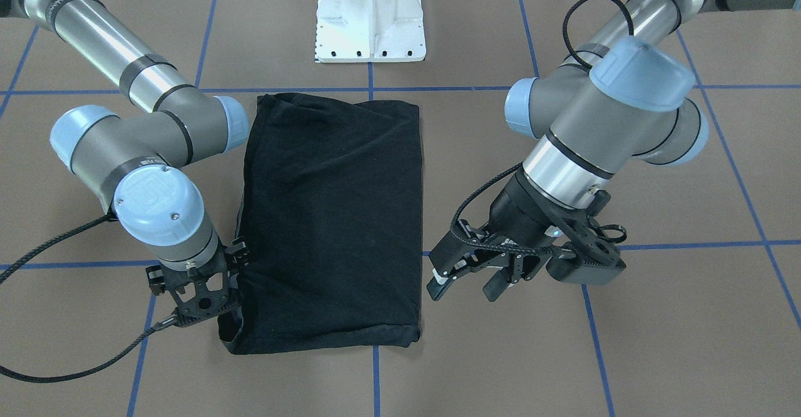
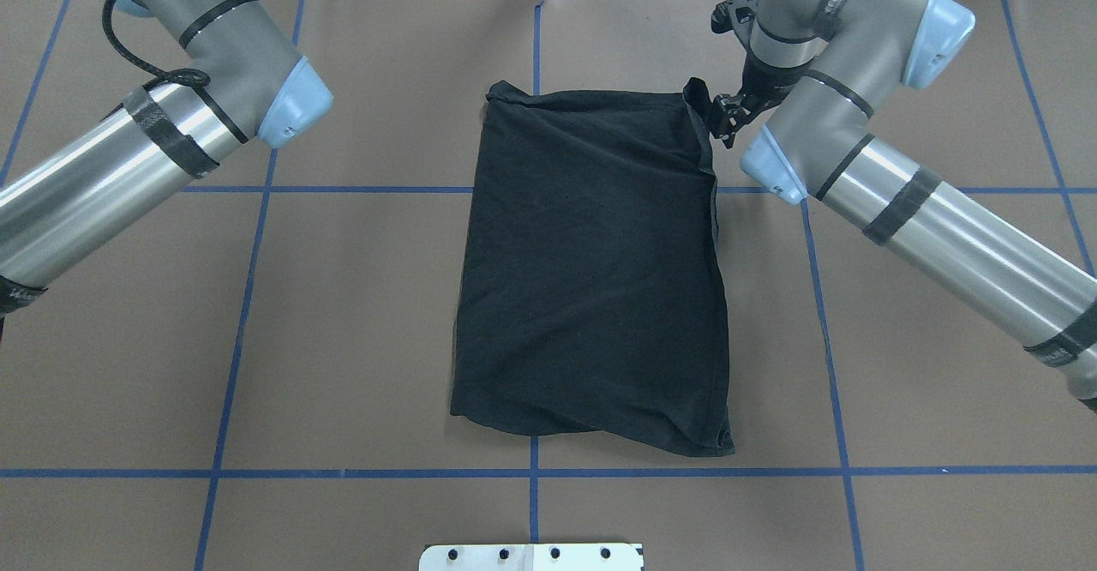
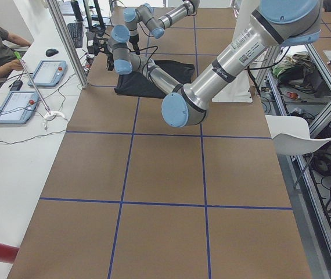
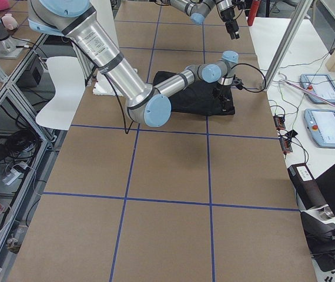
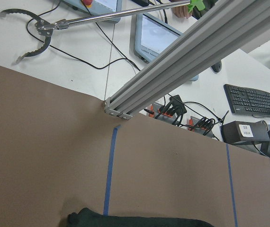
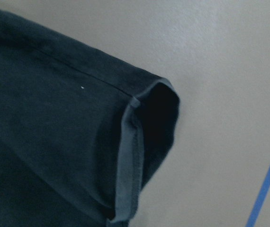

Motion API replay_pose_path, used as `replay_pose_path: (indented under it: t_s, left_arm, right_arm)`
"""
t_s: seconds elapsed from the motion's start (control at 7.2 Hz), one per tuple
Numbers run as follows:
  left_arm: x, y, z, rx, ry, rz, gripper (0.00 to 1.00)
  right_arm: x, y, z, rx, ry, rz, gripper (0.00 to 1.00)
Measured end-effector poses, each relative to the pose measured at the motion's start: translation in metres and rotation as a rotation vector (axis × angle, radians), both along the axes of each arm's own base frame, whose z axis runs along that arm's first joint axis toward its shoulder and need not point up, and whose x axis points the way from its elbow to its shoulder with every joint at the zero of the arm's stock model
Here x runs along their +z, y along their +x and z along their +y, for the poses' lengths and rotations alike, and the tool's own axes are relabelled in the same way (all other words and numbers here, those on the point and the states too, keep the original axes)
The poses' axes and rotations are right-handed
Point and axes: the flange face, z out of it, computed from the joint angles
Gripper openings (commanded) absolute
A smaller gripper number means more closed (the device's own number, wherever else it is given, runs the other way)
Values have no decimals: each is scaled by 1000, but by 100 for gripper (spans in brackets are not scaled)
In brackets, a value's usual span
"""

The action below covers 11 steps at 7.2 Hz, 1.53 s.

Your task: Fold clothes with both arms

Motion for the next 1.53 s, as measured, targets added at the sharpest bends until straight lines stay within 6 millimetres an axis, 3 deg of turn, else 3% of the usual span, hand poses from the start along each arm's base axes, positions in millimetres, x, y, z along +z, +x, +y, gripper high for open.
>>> replay_pose_path:
  t_s: [0.28,0.69,0.83,1.25,1.39,1.53]
  left_arm:
    - [-1,0,0,1,1,1,100]
    - [-3,2,1,3,1,3,100]
    - [-4,2,1,4,0,3,100]
    - [-6,3,1,5,-3,0,100]
    - [-6,3,1,5,-2,0,100]
    - [-6,3,1,5,-3,0,100]
  right_arm:
    - [10,-26,-10,6,43,2,100]
    - [46,-28,-18,10,19,43,100]
    - [56,-20,-24,9,15,55,100]
    - [105,39,-48,-32,25,94,100]
    - [104,49,-51,-41,19,75,100]
    - [91,54,-50,-50,2,32,100]
